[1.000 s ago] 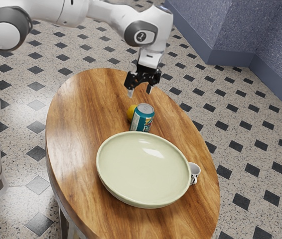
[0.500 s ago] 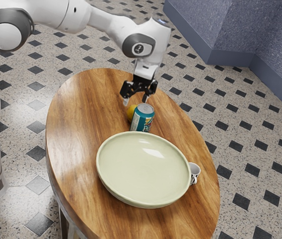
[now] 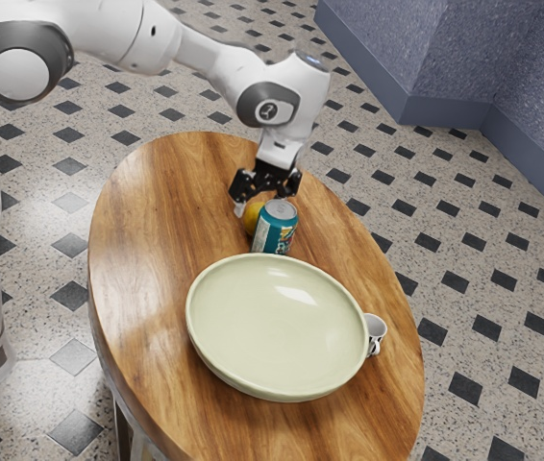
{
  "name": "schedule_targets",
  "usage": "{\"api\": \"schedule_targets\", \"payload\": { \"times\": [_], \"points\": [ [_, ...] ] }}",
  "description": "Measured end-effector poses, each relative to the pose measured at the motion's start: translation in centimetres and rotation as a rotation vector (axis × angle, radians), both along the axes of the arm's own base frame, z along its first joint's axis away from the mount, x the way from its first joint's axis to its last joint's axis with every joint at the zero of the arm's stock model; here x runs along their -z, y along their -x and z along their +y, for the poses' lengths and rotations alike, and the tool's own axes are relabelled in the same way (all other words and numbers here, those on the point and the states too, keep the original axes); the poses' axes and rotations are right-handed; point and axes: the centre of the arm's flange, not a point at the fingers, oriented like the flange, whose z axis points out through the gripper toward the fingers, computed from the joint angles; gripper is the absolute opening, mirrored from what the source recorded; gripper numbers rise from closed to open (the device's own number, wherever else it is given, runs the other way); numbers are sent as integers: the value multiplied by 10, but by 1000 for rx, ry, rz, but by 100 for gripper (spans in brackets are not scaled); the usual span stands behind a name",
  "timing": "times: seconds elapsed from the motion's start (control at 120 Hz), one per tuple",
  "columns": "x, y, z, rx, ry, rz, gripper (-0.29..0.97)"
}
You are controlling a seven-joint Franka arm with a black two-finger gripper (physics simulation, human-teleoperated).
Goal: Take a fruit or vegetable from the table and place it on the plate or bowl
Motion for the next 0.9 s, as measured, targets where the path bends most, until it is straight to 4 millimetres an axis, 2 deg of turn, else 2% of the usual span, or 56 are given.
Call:
{"api": "schedule_targets", "payload": {
  "times": [0.383,0.783,0.9],
  "points": [
    [8,-1,-10,23,3,-1,68],
    [23,-3,0,4,4,21,68],
    [28,-4,-2,0,13,26,46]
  ]
}}
